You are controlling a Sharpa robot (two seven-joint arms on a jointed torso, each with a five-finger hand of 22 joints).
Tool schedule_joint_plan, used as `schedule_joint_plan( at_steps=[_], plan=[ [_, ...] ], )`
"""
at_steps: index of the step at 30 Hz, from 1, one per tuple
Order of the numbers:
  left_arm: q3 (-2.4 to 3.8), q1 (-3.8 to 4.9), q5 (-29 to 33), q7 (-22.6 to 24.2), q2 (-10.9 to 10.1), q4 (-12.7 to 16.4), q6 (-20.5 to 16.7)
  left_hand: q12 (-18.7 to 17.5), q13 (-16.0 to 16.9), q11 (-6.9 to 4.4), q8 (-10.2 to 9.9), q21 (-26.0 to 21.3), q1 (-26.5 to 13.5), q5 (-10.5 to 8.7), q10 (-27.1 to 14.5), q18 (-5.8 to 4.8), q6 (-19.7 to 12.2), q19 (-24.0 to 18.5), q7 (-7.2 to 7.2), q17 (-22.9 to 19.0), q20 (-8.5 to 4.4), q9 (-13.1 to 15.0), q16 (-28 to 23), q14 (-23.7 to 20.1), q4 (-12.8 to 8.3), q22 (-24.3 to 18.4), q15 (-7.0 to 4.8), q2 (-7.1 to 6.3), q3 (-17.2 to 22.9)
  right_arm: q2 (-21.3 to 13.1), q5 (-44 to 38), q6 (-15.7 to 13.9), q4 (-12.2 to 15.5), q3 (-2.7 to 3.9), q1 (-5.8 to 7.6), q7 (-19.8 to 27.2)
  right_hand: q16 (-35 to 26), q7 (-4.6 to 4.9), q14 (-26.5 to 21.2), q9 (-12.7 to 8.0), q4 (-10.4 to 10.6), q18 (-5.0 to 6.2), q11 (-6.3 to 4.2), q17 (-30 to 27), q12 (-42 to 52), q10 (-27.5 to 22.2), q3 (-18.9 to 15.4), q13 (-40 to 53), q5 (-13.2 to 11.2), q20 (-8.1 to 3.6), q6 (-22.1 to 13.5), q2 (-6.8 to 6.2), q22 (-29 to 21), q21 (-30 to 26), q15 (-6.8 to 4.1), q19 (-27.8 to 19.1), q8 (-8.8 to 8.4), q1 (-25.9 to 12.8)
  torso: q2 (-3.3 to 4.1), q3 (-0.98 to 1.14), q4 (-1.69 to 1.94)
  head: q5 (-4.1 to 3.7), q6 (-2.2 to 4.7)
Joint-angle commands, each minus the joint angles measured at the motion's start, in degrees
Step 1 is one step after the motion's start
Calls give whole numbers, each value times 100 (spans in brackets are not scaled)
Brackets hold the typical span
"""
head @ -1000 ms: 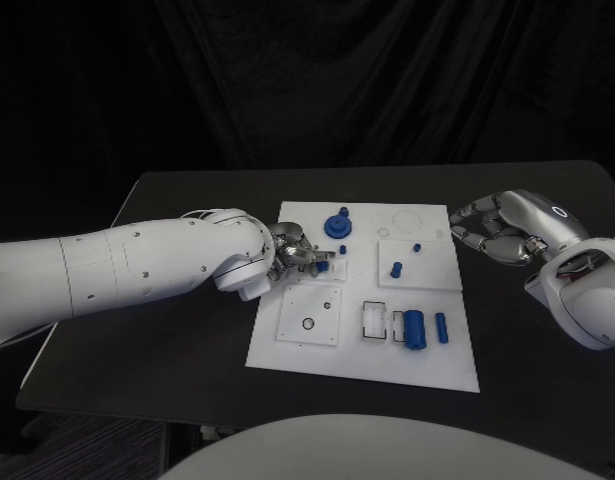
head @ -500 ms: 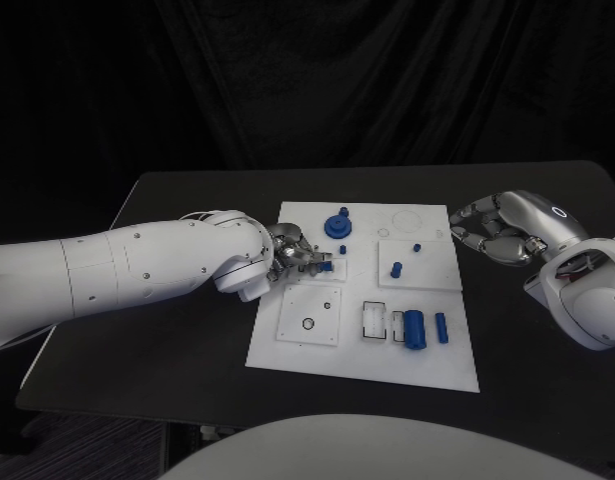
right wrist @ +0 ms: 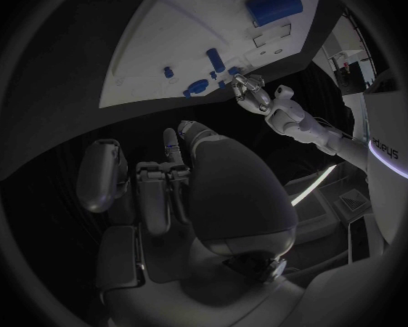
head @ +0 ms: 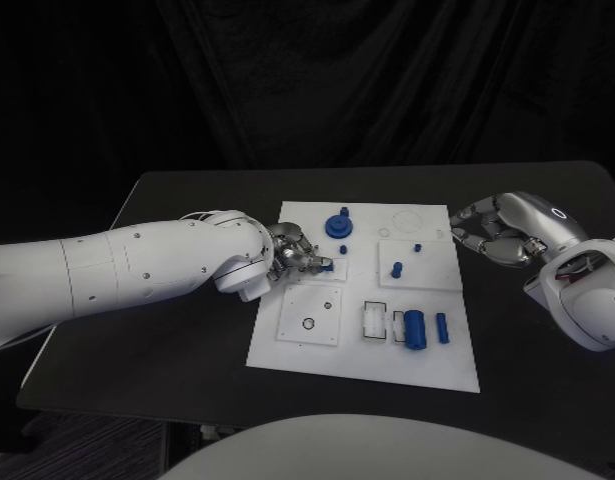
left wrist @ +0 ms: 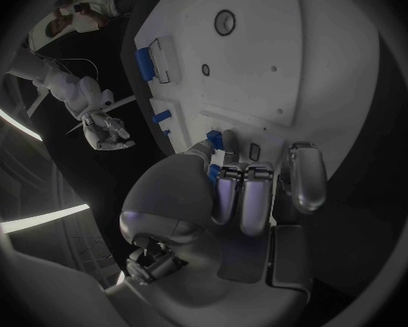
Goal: Assemble the parts on the task board
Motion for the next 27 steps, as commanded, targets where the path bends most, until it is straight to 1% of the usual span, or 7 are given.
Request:
schedule_joint_plan(
  at_steps=[1, 4, 9, 14, 21, 23, 27],
  plan=[
    [-16, -35, 13, 335, -44, 65, -310, -12, 1430, 0, -11, -5, 20, -34, 493, 25, -19, -32, 22, 1509, 5, -8, 15, 596, 47, 90, -23, -49, -9, -7, -8, 30, 4, 3, -15, -80, -8, 21, 584, -12, -2, 82, 43, 1479, -35, 462, 29, 1297, 31, -2, 25, 43, 857, -43, 35, -24, -39, 35, -3, 2, -1, -5, 1],
    [-16, -35, -39, 548, -109, 147, -589, 62, 1485, -9, 19, 68, -5, -93, 573, 0, 102, 64, 5, 1509, 10, 14, 15, 596, 130, 186, -26, -115, -52, -10, -8, 30, 2, 3, -15, -80, -8, 21, 584, -12, -2, 82, 43, 1479, -35, 462, 29, 1297, 31, -2, 25, 43, 857, -43, 35, -24, -39, 35, -1, 2, -1, -7, 1],
    [-15, -35, -310, 776, -257, 328, -1030, 91, 1507, -42, 90, 162, -29, -79, 605, -30, 226, 193, -34, 1509, -10, 82, 15, 596, 251, 306, -54, -188, -126, -21, -8, 32, 4, 3, -16, -81, -11, 22, 582, -12, -1, 81, 43, 1475, -36, 460, 29, 1295, 33, -1, 24, 44, 857, -43, 35, -23, -39, 33, -3, 3, -3, -19, 1],
    [-15, -31, -413, 796, -385, 491, -1216, 91, 1507, -96, 203, 220, -11, -12, 605, -51, 373, 278, -97, 1509, -48, 183, 15, 596, 269, 386, -99, -212, -170, -27, -8, 35, -1, 3, -16, -88, -11, 22, 582, -12, -1, 81, 43, 1475, -36, 460, 29, 1295, 33, -1, 24, 44, 857, -43, 35, -23, -39, 33, -6, 2, -4, -20, 1],
    [-14, -13, -454, 678, -412, 543, -1132, 91, 1507, -115, 238, 240, -11, -1, 605, -58, 408, 306, -117, 1509, -64, 224, 15, 596, 272, 414, -116, -213, -185, -11, -8, 42, -15, 3, -16, -95, -11, 22, 582, -12, -1, 81, 43, 1475, -36, 460, 29, 1295, 33, -1, 24, 44, 857, -43, 35, -23, -39, 33, -15, 0, -1, -22, 1],
    [-14, -10, -457, 616, -388, 523, -1039, 91, 1507, -118, 205, 232, -43, -26, 605, -57, 382, 303, -113, 1509, -73, 221, 15, 596, 285, 411, -124, -200, -202, -12, -8, 41, -16, 3, -16, -95, -11, 22, 582, -12, -1, 81, 43, 1475, -36, 460, 29, 1295, 33, -1, 24, 44, 857, -43, 35, -23, -39, 33, -15, 0, 0, -24, 1],
    [-14, -8, -462, 388, -284, 420, -667, 91, 1507, -99, 22, 197, -202, -202, 605, -52, 333, 285, -80, 1509, -80, 160, 15, 596, 289, 399, -117, -147, -291, -20, -8, 43, -13, 3, -16, -100, -9, 23, 583, -13, 4, 81, 44, 1478, -34, 463, 32, 1299, 38, -1, 25, 48, 858, -42, 35, -21, -41, 25, -22, 5, -1, -25, 1]
  ],
)
